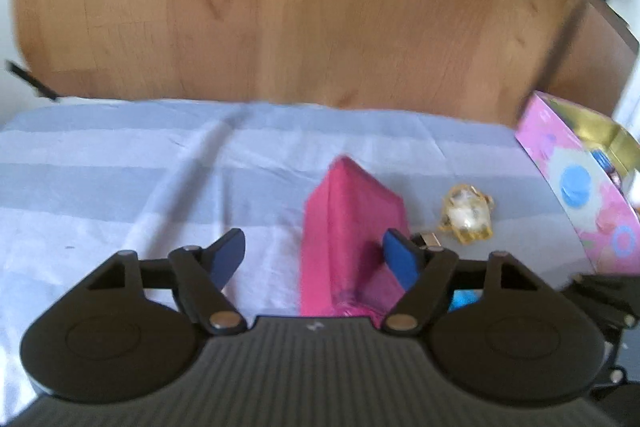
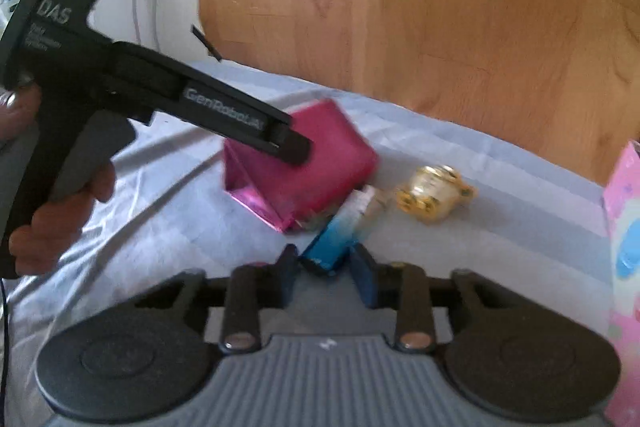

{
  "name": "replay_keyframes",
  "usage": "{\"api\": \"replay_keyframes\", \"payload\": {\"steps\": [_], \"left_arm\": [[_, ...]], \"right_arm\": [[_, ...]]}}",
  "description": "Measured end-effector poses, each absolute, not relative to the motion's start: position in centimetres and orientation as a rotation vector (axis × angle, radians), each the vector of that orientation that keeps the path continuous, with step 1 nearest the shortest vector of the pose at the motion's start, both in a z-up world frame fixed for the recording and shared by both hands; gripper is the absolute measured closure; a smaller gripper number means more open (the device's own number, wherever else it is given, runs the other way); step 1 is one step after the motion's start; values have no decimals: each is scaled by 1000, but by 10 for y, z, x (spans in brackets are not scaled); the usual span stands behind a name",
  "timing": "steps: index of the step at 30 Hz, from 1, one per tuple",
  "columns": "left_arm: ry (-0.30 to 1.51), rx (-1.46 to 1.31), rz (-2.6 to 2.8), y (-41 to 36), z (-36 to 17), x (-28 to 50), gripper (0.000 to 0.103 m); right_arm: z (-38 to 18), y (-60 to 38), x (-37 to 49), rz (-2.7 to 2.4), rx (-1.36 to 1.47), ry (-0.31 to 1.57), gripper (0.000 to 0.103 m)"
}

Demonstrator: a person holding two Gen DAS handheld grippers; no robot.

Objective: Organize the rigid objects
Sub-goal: 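Grasp the blue lighter with the right tool, then drop the blue lighter into the pink tin from the right tool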

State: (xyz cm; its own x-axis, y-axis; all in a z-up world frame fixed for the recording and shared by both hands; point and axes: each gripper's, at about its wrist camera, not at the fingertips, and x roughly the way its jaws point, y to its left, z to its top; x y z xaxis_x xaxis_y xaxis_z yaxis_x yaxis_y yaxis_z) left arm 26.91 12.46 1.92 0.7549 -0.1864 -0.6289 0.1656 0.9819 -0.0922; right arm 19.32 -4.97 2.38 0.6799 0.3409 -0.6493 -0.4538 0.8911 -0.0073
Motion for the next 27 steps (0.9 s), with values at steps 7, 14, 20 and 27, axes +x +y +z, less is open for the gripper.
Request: {"api": "replay_keyframes", "payload": {"steps": [7, 14, 20, 27], "left_arm": [[675, -164, -309, 104, 50, 226, 25], [821, -296, -446, 49, 38, 230, 26], [691, -259, -501, -2, 85, 231, 26], [598, -194, -580, -69, 117, 245, 25]], "right_arm": [[33, -116, 176, 463, 159, 727, 78], [64, -148, 146, 464, 312, 579, 80], [101, -193, 140, 376, 197, 494, 89], [147, -289, 150, 164, 173, 363, 89]]}}
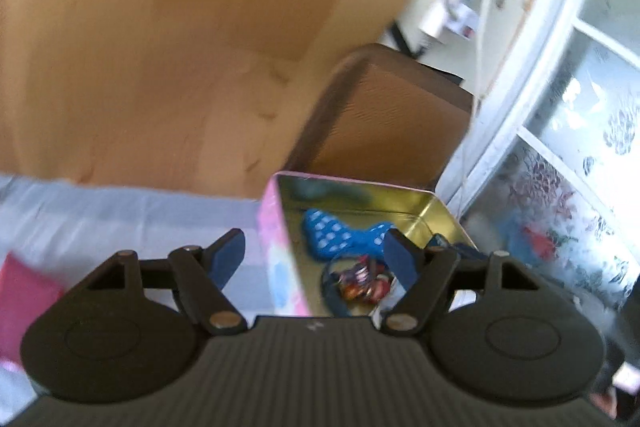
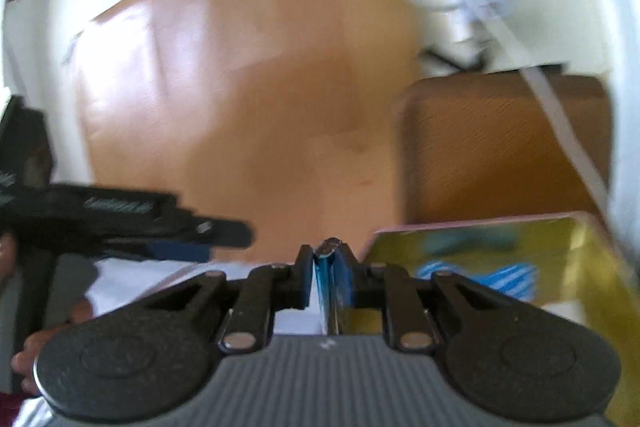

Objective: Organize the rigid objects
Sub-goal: 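Drop the blue lighter into the pink tin from the right tool, then grasp the pink pouch with the left tool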

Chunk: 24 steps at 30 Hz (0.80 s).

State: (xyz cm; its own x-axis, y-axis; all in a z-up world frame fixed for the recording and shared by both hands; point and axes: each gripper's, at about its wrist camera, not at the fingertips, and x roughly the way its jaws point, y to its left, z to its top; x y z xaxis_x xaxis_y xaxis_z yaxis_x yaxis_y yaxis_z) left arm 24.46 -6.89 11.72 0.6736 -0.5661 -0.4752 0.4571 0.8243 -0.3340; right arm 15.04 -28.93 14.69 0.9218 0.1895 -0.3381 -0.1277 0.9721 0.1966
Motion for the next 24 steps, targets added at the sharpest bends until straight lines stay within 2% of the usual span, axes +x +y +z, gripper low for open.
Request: {"api": "replay_keyframes", "payload": {"steps": [2, 4, 9, 15, 18, 21, 24], "left_arm": [[573, -149, -574, -77, 117, 247, 25], [571, -118, -550, -67, 119, 252, 26], [554, -84, -366, 40, 120, 243, 26], [587, -11, -68, 168, 98, 175, 26], [622, -61, -49, 192, 84, 174, 26], [645, -153, -150, 194, 70, 196, 23], [688, -161, -225, 173, 51, 234, 17]], "right_arm": [[139, -307, 166, 93, 144, 394, 86], [127, -318, 178, -31, 110, 430, 65], [117, -309, 166, 82, 210, 392, 67], [104, -200, 157, 396, 126, 397, 66], [77, -127, 179, 461, 69, 471, 64], [47, -80, 196, 497, 35, 535, 55], [27, -50, 220, 495, 1, 607, 47]]}}
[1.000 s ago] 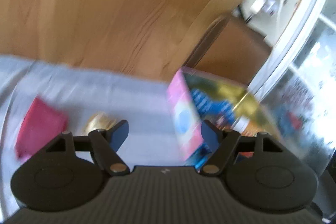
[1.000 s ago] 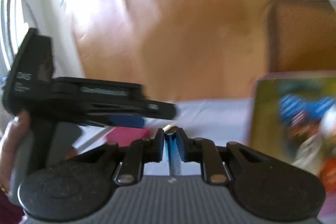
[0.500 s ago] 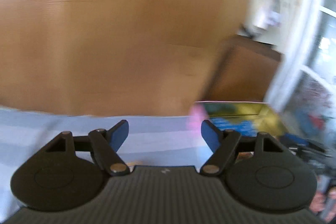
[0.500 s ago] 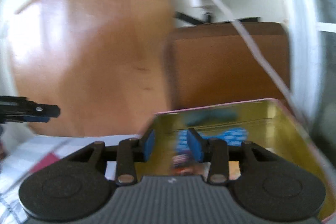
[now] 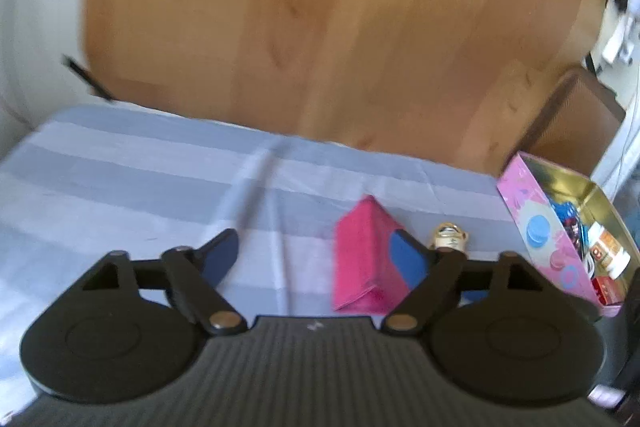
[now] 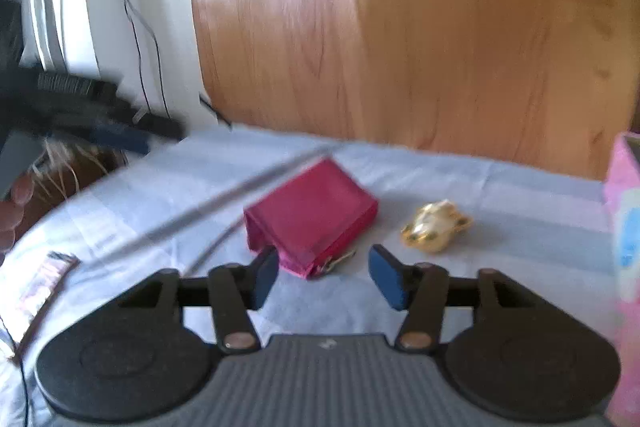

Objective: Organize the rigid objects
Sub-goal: 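Grasp the pink pouch with the left tool, then carry the pink pouch into the pink tin and open the left tool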

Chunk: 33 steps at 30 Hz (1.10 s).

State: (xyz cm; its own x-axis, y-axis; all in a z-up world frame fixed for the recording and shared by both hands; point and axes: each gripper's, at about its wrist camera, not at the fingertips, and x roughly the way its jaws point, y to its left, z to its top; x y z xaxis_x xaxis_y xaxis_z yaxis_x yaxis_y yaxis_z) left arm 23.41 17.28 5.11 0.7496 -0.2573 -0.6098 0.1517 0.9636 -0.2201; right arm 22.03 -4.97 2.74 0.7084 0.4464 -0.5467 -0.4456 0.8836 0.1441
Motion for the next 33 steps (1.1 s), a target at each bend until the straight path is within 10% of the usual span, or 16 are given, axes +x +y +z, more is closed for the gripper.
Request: {"api": "replay_keyframes", "payload": {"steps": [8, 12, 21, 33], "left_arm": [[698, 61, -172, 108, 14, 280, 17], [760, 30, -258, 104, -2, 284, 50], [691, 106, -220, 85, 23, 259, 62], [524, 84, -410, -19, 101, 230, 73]], "right_arm": [[8, -23, 260, 493, -95, 678, 28], [1, -16, 263, 544, -89, 692, 49], [17, -26, 236, 501, -63, 577, 81], [85, -108, 180, 364, -73, 359, 93]]}}
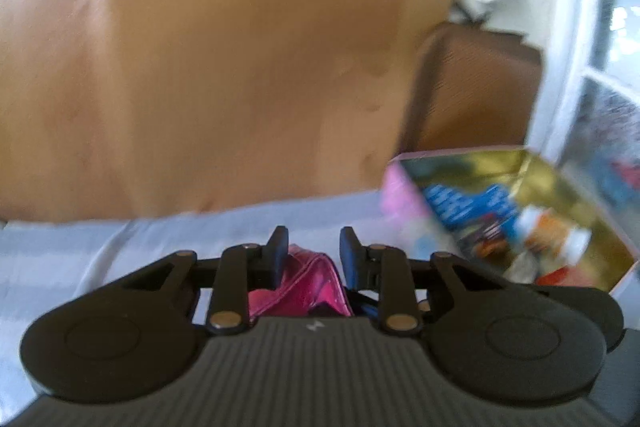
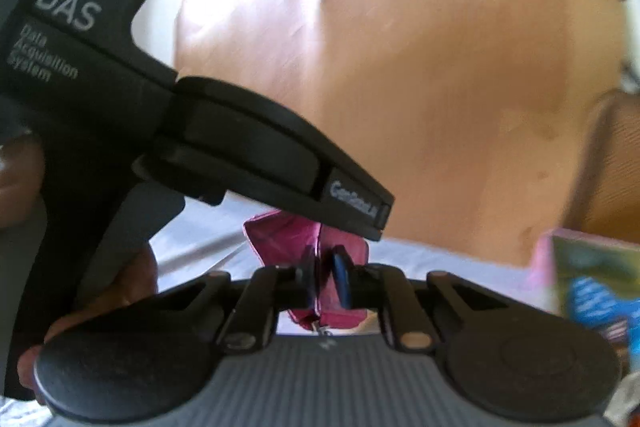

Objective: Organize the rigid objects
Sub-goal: 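Carry the pink pouch into the pink tin and open the left tool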

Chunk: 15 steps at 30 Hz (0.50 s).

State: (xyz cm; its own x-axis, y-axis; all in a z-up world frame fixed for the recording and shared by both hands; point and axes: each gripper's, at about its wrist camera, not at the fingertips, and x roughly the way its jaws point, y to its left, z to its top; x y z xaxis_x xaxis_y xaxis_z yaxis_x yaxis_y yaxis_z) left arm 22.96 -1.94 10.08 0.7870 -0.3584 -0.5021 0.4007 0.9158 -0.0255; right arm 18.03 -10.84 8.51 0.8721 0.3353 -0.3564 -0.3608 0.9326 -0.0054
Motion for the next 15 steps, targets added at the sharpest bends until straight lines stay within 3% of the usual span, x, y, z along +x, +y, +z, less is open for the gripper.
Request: {"api": "replay_keyframes", "payload": {"steps": [7, 8, 9, 10, 11, 13, 15], "left_arm": [[453, 111, -612, -132, 130, 232, 73], [450, 112, -646, -147, 127, 234, 69], [449, 114, -658, -162, 123, 237, 61], [448, 124, -645, -172, 120, 238, 57], [441, 140, -626, -178, 116, 240, 56], [430, 139, -611, -172, 115, 243, 56], [441, 114, -589, -147, 119, 251, 56]], "right_arm": [[114, -206, 161, 158, -76, 253, 93], [113, -221, 161, 120, -80, 254, 92], [110, -235, 163, 74, -93, 255, 87], [104, -247, 167, 21, -117, 269, 63], [99, -260, 173, -32, -130, 299, 54], [88, -288, 179, -84, -93, 375, 63], [84, -313, 173, -97, 4, 399, 65]]}}
